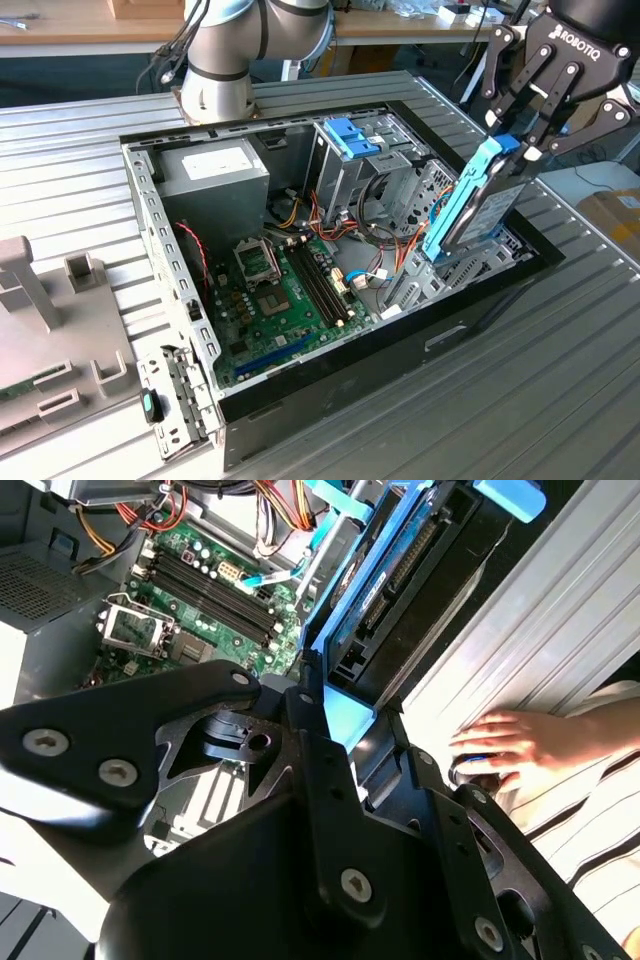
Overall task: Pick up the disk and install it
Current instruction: 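Pick up the disk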
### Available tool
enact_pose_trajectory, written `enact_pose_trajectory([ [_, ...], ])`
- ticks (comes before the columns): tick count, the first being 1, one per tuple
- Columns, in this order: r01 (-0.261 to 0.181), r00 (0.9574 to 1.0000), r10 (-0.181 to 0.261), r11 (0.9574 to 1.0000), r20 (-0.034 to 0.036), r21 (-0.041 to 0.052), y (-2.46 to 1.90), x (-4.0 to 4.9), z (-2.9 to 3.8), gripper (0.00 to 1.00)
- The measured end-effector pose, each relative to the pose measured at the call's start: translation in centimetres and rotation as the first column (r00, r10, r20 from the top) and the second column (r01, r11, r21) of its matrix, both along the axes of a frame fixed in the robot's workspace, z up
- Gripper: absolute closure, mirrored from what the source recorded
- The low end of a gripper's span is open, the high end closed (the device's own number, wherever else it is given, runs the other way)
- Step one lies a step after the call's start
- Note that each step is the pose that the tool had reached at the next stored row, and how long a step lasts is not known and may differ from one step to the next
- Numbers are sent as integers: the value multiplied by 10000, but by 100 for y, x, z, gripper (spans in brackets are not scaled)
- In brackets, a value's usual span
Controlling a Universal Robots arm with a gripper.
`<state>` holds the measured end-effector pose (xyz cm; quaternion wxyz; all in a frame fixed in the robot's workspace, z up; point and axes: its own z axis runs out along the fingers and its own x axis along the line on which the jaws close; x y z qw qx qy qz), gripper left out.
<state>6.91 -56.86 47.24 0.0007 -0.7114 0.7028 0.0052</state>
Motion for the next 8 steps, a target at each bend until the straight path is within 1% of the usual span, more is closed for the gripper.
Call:
enact_pose_trajectory([
  [2, 15, 10000, -15, 10000, 0, 22, 11, 1, -9, 64],
  [4, 20, 10000, -20, 10000, 0, 44, 34, 1, -18, 64],
  [6, 32, 10000, -32, 10000, -1, 44, 36, 5, -67, 64],
  [8, 49, 10000, -49, 10000, -1, 40, 37, 9, -101, 64],
])
